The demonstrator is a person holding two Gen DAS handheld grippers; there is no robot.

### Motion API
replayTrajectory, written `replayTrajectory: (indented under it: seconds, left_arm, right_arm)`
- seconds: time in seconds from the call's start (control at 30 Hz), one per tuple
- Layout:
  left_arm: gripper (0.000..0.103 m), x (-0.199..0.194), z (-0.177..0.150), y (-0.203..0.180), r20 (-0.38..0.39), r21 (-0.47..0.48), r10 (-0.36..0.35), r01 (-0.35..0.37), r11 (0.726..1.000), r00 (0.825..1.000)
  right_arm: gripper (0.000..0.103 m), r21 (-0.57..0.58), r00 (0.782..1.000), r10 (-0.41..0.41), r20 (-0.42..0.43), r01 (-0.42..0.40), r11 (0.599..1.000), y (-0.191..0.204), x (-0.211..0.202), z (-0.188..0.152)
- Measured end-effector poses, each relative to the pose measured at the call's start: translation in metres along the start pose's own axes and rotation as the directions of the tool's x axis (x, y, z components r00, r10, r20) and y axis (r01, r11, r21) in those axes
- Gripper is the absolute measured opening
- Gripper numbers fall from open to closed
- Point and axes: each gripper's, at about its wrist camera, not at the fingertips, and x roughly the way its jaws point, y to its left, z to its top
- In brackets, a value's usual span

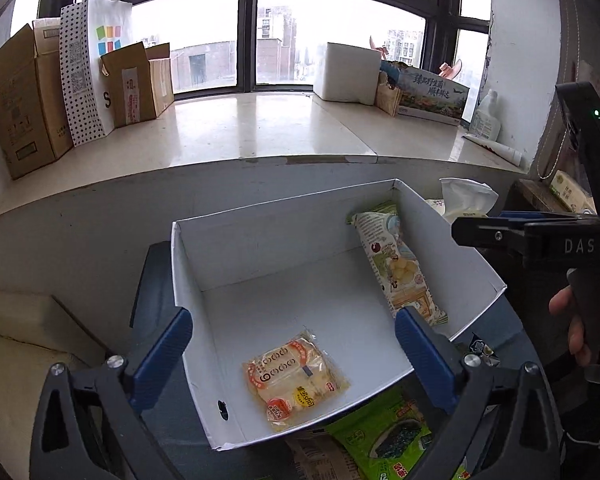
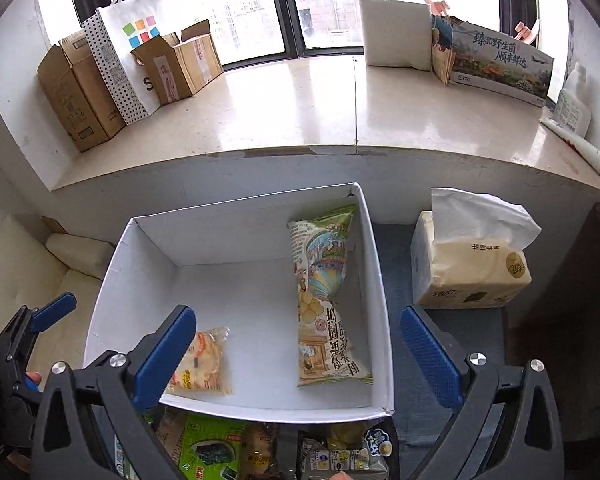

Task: Organize snacks
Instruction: 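Carry both packets over the white box and release them inside, then grasp the green seaweed pack with the right gripper while the left gripper grasps the green striped packet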

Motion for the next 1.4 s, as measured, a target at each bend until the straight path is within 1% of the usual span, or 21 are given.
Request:
replayTrajectory:
  seconds: [0.1, 0.23, 0.33, 0.43, 0.5, 0.53, 0.57, 0.63, 0.7, 0.73, 0.77, 0.87, 0.9, 0.97, 1.03, 1.2, 1.3, 1.4]
  left_arm:
    - [0.103, -0.004, -0.001, 0.001, 0.004, -0.008, -0.008, 0.008, 1.000, 1.000]
    - [0.103, -0.015, -0.003, 0.000, 0.013, 0.004, 0.006, -0.006, 1.000, 1.000]
    - [0.103, -0.034, -0.009, 0.003, 0.029, -0.004, -0.008, 0.008, 1.000, 1.000]
    - [0.103, -0.061, -0.023, 0.006, 0.055, 0.002, 0.003, -0.003, 1.000, 0.998]
    - [0.103, -0.078, -0.036, 0.009, 0.065, -0.006, -0.001, 0.001, 1.000, 0.998]
    - [0.103, -0.086, -0.043, 0.011, 0.079, -0.011, 0.009, -0.008, 1.000, 0.997]
    - [0.103, -0.094, -0.051, 0.013, 0.084, -0.019, 0.023, -0.021, 1.000, 0.996]
    - [0.103, -0.110, -0.067, 0.018, 0.086, -0.046, 0.021, -0.017, 0.999, 0.996]
    - [0.103, -0.126, -0.086, 0.021, 0.094, -0.085, 0.020, -0.012, 0.996, 0.995]
    - [0.103, -0.133, -0.096, 0.020, 0.097, -0.089, 0.015, -0.006, 0.996, 0.995]
    - [0.103, -0.138, -0.106, 0.019, 0.097, -0.090, 0.025, -0.016, 0.996, 0.995]
    - [0.103, -0.149, -0.135, 0.011, 0.088, -0.064, 0.105, -0.100, 0.993, 0.991]
    - [0.103, -0.151, -0.144, 0.010, 0.086, -0.064, 0.110, -0.104, 0.992, 0.990]
    - [0.103, -0.152, -0.157, 0.009, 0.061, -0.064, 0.094, -0.090, 0.994, 0.994]
    - [0.103, -0.152, -0.166, 0.008, 0.044, -0.067, 0.104, -0.101, 0.993, 0.994]
    - [0.103, -0.150, -0.182, 0.009, 0.016, -0.089, 0.090, -0.088, 0.992, 0.996]
    - [0.103, -0.151, -0.187, 0.012, 0.022, -0.102, 0.118, -0.115, 0.988, 0.993]
    - [0.103, -0.150, -0.189, 0.015, 0.017, -0.116, 0.114, -0.111, 0.987, 0.993]
  right_arm:
    - [0.103, 0.000, 1.000, -0.009, 0.022, 0.009, 1.000, -0.003, -0.004, 0.000]
    - [0.103, 0.006, 0.995, -0.025, 0.096, 0.025, 1.000, -0.004, -0.021, -0.003]
    - [0.103, 0.027, 0.990, 0.001, 0.139, -0.005, 1.000, -0.005, -0.035, -0.012]
    - [0.103, 0.006, 0.981, 0.055, 0.186, -0.057, 0.998, -0.001, -0.057, -0.036]
    - [0.103, -0.034, 0.978, 0.081, 0.191, -0.076, 0.997, 0.006, -0.071, -0.057]
    - [0.103, -0.050, 0.976, 0.094, 0.195, -0.086, 0.995, 0.011, -0.079, -0.070]
    - [0.103, -0.058, 0.974, 0.105, 0.199, -0.096, 0.994, 0.015, -0.085, -0.084]
    - [0.103, -0.058, 0.972, 0.115, 0.204, -0.105, 0.993, 0.022, -0.097, -0.111]
    - [0.103, -0.055, 0.978, 0.100, 0.182, -0.092, 0.994, 0.030, -0.101, -0.139]
    - [0.103, -0.046, 0.980, 0.088, 0.179, -0.081, 0.996, 0.032, -0.102, -0.153]
    - [0.103, -0.045, 0.983, 0.077, 0.168, -0.070, 0.997, 0.036, -0.102, -0.167]
    - [0.103, -0.050, 0.992, 0.047, 0.116, -0.041, 0.998, 0.047, -0.093, -0.201]
    - [0.103, -0.051, 0.993, 0.050, 0.111, -0.045, 0.998, 0.050, -0.091, -0.210]
    - [0.103, -0.069, 0.994, 0.041, 0.101, -0.034, 0.997, 0.057, -0.087, -0.221]
    - [0.103, -0.083, 0.995, 0.018, 0.097, -0.010, 0.996, 0.064, -0.083, -0.225]
    - [0.103, -0.118, 0.999, 0.002, 0.054, 0.005, 0.993, 0.079, -0.063, -0.217]
    - [0.103, -0.166, 1.000, -0.019, 0.024, 0.023, 0.986, 0.090, -0.043, -0.207]
    - [0.103, -0.204, 0.998, -0.053, -0.017, 0.048, 0.978, 0.099, -0.020, -0.198]
